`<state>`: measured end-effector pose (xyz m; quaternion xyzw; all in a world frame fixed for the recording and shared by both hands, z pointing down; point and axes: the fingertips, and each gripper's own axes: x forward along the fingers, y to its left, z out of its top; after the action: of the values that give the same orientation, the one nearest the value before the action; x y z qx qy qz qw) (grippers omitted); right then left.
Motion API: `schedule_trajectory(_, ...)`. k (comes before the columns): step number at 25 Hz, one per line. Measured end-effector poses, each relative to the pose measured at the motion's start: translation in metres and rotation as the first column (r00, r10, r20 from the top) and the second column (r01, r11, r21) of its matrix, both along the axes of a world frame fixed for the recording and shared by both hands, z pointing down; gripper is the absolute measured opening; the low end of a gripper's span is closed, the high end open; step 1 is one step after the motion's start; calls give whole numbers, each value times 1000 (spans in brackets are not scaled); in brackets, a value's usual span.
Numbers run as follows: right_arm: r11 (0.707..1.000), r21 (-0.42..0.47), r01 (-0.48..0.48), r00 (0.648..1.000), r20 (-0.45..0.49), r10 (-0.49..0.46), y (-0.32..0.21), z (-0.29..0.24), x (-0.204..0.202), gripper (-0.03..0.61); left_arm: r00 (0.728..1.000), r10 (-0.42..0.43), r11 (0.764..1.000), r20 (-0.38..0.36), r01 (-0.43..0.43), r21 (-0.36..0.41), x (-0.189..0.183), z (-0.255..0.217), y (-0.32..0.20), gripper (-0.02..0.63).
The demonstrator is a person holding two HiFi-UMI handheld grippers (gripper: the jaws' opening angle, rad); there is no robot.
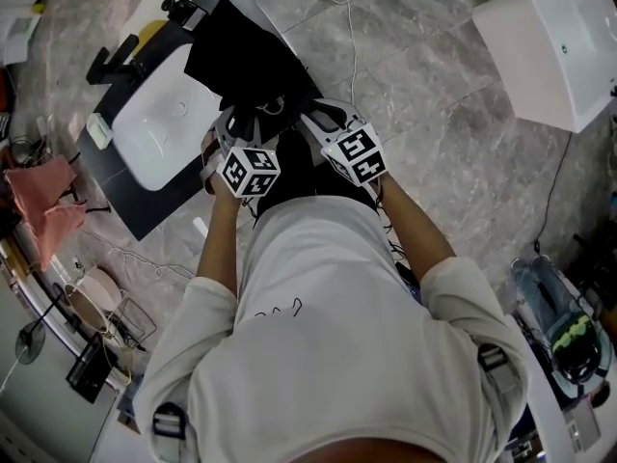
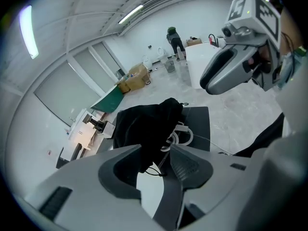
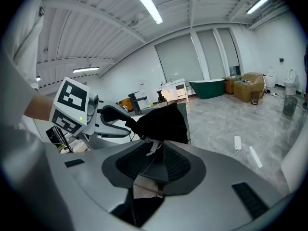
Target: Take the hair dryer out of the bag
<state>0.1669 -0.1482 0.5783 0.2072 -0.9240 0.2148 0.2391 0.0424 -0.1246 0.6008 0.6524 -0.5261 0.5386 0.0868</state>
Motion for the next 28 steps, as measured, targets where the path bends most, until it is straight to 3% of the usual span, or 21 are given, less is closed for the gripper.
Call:
schedule_trajectory(8, 1000, -14, -14, 1000, 7, 14, 3, 1, -8, 107, 999, -6, 1000, -52, 6, -15, 4, -3, 18, 196)
schedule_trajectory(15, 1000, -20, 1, 1000, 12, 0, 10, 10, -19, 109, 999, -10, 1000, -46, 10, -7, -1, -10, 30, 196)
schedule_trajectory(21, 1000, -22, -1, 1000, 1, 1, 19, 7, -16, 109, 998, 27, 999, -54, -26, 19, -1, -12, 4, 196)
schedule_trajectory(28, 999, -23, -26, 999, -23, 26, 17, 9, -5, 110, 995, 77, 997, -61, -79, -20, 7, 4, -11, 201)
